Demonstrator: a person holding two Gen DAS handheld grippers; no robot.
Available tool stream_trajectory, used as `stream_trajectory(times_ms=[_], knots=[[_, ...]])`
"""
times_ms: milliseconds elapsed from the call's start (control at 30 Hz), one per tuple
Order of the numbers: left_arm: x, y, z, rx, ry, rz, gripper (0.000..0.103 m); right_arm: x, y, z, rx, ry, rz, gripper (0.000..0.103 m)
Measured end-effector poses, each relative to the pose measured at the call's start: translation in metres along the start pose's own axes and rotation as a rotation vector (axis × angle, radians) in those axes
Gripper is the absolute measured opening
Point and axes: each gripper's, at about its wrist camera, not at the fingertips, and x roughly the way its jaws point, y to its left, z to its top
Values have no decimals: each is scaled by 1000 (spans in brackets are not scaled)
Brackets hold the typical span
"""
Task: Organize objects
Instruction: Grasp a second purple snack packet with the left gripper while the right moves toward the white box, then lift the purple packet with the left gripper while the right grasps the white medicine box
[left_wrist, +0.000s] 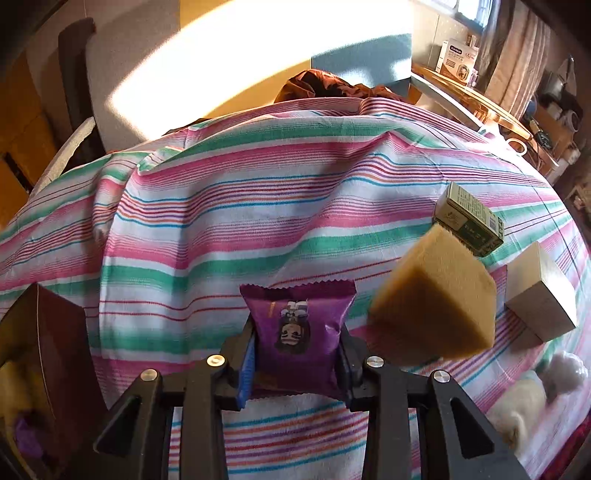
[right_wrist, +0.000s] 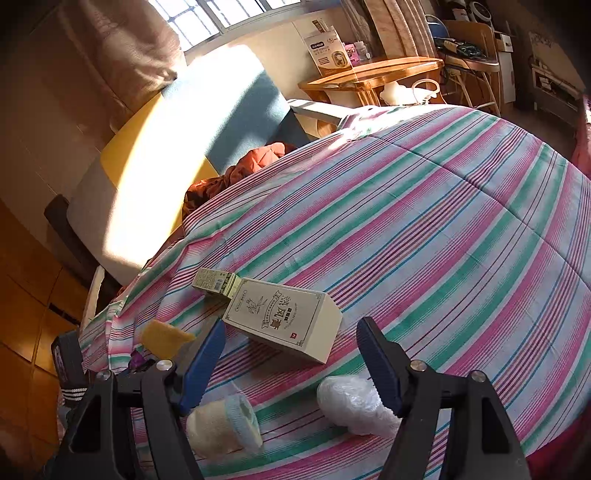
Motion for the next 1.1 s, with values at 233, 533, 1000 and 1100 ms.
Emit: stream_trajectory(times_ms=[233,533,1000,1100], knots=[[-34,-14,-65,51,-21,-51,35,-11,-36,7,176,-56,15,74],[-48,-36,-102,130,-59,-51,35,-2,-47,7,225,-10,-7,74],[-47,-29,-101,122,-71,-85,36,24,-38,-5,134,120,-111,74],[-48,-30,-103,123,-85,-83,36,17,-23,-3,69,83,-92,74]])
